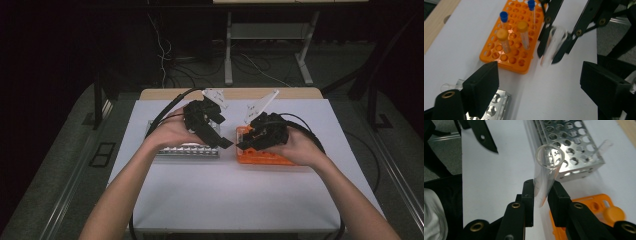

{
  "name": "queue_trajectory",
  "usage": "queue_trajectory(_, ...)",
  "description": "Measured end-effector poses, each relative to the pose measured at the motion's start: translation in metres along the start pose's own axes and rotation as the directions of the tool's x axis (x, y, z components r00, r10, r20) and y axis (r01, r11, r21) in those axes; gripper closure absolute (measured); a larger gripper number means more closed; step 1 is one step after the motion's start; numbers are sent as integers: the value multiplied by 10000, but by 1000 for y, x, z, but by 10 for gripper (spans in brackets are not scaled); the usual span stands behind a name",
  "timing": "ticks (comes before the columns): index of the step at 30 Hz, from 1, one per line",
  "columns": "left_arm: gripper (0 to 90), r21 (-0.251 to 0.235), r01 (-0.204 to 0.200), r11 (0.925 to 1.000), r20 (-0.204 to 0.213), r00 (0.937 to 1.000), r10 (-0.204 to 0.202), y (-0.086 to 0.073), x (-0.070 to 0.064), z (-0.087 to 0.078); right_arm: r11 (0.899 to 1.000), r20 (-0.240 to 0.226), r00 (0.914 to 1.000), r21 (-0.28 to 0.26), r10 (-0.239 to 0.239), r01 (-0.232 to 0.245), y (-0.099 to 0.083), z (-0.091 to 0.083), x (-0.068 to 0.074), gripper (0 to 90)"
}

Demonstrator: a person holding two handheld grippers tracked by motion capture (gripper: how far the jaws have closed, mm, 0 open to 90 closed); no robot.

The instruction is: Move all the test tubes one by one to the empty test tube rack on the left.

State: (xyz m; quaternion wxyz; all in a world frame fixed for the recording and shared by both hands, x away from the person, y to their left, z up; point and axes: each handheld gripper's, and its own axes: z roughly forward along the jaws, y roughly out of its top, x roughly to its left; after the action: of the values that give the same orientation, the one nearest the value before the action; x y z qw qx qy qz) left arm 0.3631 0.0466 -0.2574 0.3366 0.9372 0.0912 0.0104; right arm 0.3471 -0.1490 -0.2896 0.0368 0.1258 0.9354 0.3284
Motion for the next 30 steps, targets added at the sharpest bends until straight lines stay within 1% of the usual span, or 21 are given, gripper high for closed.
queue_trajectory(3, 225, 261, -214, 9994, 194, 9996, 209, -1, 0, 2, 9999, -222, 9998, 118, -21, 23, 2, 10, 2, 750)
queue_trajectory(4, 247, 325, -232, 9992, 224, 9995, 224, -1, -1, 3, 9999, -301, 9995, 150, -6, 10, 3, 12, 3, 750)
queue_trajectory(9, 400, 681, -501, 9964, 442, 9979, 472, -3, -2, 6, 9998, -611, 9981, 192, 22, -10, 4, 24, 5, 750)
queue_trajectory(10, 426, 686, -572, 9960, 503, 9973, 538, -3, -3, 6, 9998, -666, 9978, 210, 12, 2, 5, 26, 5, 750)
queue_trajectory(14, 510, 805, -674, 9945, 611, 9962, 626, -4, -3, 9, 9998, -771, 9970, 205, -36, 52, 6, 32, 8, 750)
queue_trajectory(17, 584, 902, -626, 9939, 702, 9959, 564, -4, -1, 11, 9999, -823, 9966, 132, -20, 31, 7, 34, 10, 749)
queue_trajectory(19, 623, 903, -575, 9942, 870, 9950, 497, -5, 0, 11, 9999, -834, 9965, 72, -76, 82, 7, 36, 10, 750)
queue_trajectory(21, 679, 916, -650, 9937, 989, 9935, 559, -5, 0, 12, 10000, -836, 9965, 87, 12, -5, 7, 38, 10, 749)
queue_trajectory(23, 736, 935, -665, 9934, 1082, 9925, 563, -5, -1, 13, 10000, -813, 9967, -1, -53, 54, 7, 39, 9, 749)
queue_trajectory(27, 741, 1002, -629, 9930, 1193, 9916, 508, -6, 1, 12, 10000, -839, 9964, 9, -71, 72, 7, 40, 9, 744)
queue_trajectory(28, 742, 1016, -606, 9930, 1228, 9913, 480, -6, 2, 11, 10000, -847, 9964, 41, -9, 13, 7, 40, 10, 742)
queue_trajectory(30, 742, 957, -554, 9939, 1161, 9923, 442, -7, 3, 10, 10000, -910, 9958, 24, 69, -67, 7, 39, 10, 720)
